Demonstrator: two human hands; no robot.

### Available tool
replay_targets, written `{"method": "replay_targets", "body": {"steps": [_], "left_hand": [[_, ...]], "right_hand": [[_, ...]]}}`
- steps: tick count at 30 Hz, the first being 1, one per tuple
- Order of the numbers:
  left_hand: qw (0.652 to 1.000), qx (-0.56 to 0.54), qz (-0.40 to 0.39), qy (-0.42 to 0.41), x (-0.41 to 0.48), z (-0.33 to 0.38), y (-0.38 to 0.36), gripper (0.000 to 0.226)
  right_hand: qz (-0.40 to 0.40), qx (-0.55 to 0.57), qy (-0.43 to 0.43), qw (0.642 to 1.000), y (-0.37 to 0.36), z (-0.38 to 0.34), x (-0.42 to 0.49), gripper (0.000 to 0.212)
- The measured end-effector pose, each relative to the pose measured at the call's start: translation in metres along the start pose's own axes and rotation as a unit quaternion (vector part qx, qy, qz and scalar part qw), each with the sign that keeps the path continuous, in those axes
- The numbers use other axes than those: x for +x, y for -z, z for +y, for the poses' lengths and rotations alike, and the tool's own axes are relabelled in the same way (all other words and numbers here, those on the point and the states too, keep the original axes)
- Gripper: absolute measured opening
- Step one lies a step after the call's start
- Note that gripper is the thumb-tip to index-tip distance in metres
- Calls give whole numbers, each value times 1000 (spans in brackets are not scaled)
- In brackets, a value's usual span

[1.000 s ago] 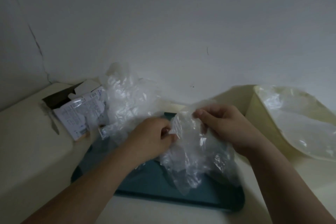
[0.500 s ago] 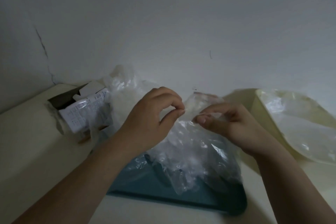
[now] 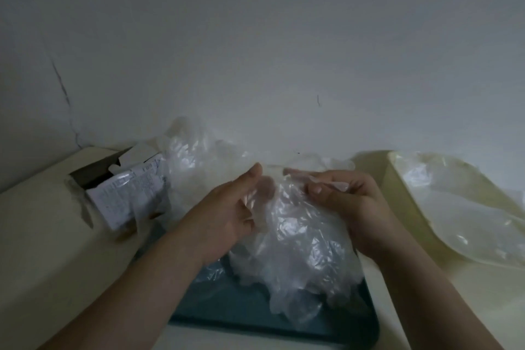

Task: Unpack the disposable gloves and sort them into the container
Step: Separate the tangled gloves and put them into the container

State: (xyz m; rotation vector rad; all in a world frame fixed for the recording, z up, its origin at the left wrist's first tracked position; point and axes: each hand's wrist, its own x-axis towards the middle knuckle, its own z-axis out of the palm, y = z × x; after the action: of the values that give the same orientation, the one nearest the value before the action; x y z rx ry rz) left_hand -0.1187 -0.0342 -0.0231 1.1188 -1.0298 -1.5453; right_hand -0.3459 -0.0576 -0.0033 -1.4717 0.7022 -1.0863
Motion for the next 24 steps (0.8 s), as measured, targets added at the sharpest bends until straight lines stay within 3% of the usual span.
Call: {"method": "replay_targets", "body": {"steps": [1,5,9,12,15,18,21,24], "left_hand": [[998,-58,24,7,-1,3,-7,18],[981,-164,51,-95,-6,7,-17,15],[973,-130,139,-131,-9,20,-24,23],[975,-110,142,-128,-8,34,-32,24],[983,-66,101,-136,-10,49,-48,38],[989,-44,32,-140,-15,54,-68,14],[990,-53,-22,-132,-18,57,-84,12],[987,-76,-79,-121,-25,60,-94,12]], "right_hand": [[0,-9,-4,1000,-1,0,-1,33],[62,-99,-23,993,-6,-14,-4,19],[168,-171,-19,971,9,-38,-3,16],[216,-293,-22,931,49,-64,-6,18],[234,-400,-98,881,101,-79,-12,21],[218,-424,-178,861,128,-70,-18,23],[169,-380,-239,877,122,-56,-22,15],[158,-321,-244,901,109,-50,-24,18]]}}
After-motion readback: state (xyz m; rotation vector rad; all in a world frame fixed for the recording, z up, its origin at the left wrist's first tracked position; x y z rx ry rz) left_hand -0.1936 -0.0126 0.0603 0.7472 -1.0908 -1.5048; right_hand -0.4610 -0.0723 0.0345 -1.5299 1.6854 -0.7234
